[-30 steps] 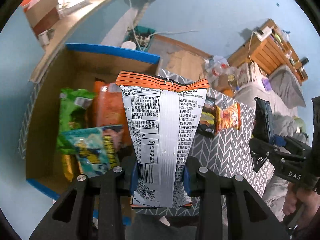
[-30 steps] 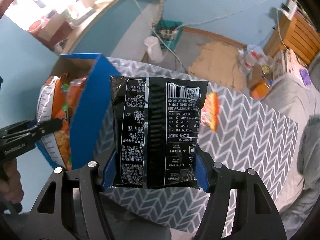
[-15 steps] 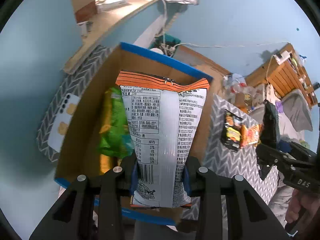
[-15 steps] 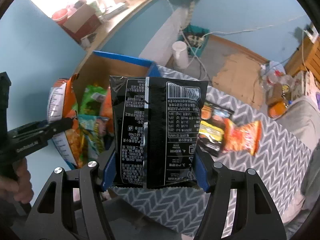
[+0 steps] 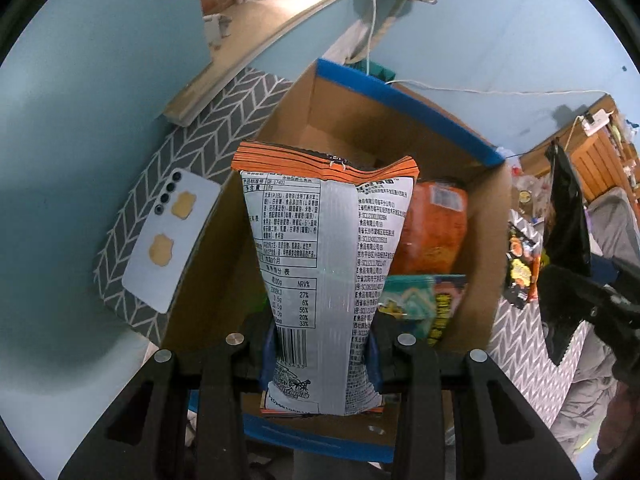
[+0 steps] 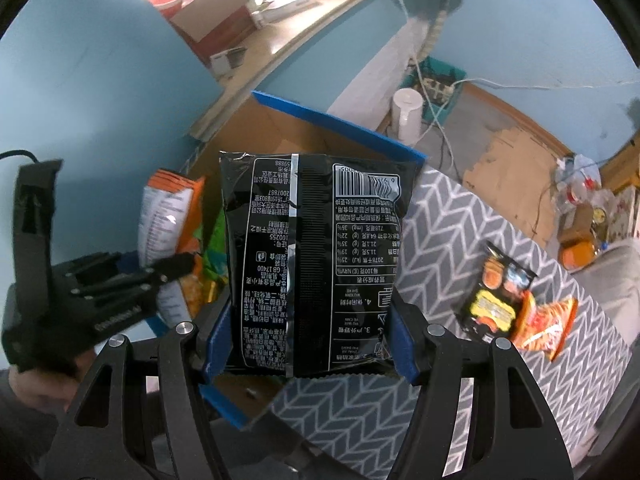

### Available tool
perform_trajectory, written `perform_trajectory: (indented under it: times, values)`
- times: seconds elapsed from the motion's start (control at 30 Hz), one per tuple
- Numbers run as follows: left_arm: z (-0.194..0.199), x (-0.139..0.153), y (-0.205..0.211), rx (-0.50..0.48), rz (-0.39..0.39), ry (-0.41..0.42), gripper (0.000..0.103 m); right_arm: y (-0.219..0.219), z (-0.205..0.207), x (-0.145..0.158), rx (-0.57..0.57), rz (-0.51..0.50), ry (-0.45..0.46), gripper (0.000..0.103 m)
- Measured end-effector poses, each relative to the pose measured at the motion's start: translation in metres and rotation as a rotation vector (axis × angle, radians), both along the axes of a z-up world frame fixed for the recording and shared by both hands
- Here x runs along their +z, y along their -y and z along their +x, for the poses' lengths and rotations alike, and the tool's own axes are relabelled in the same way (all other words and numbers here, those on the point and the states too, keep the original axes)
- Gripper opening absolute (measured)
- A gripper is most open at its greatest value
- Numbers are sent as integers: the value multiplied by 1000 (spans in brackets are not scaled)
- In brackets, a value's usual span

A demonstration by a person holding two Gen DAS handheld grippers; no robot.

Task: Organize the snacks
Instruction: 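Drop the black bag and white chip bag into the box by opening both grippers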

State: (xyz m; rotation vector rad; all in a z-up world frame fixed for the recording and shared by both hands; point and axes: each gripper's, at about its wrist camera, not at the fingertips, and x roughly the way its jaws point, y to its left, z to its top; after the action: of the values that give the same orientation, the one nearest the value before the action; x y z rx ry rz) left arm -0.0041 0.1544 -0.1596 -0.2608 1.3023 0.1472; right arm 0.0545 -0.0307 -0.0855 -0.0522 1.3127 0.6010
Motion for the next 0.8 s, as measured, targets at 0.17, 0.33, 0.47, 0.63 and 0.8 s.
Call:
perform_trajectory:
  times: [0.17, 0.33, 0.47, 0.63, 0.8]
  values:
    - [1, -5, -4, -13, -1, -19, 36, -20, 7, -7, 24, -3, -16, 66]
    - [0, -5, -11, 3, -1, -33, 52, -36, 14, -14, 35, -2, -30, 66]
    - [-5, 1, -17, 5, -11, -15, 58, -46, 21, -18, 38, 3, -50, 66]
    - [-9, 9, -22, 17, -14, -5, 60, -60, 29, -23, 34, -19, -64, 66]
    - [-12, 13, -25, 22, -26, 2, 60, -66, 32, -24, 21, -32, -66, 80]
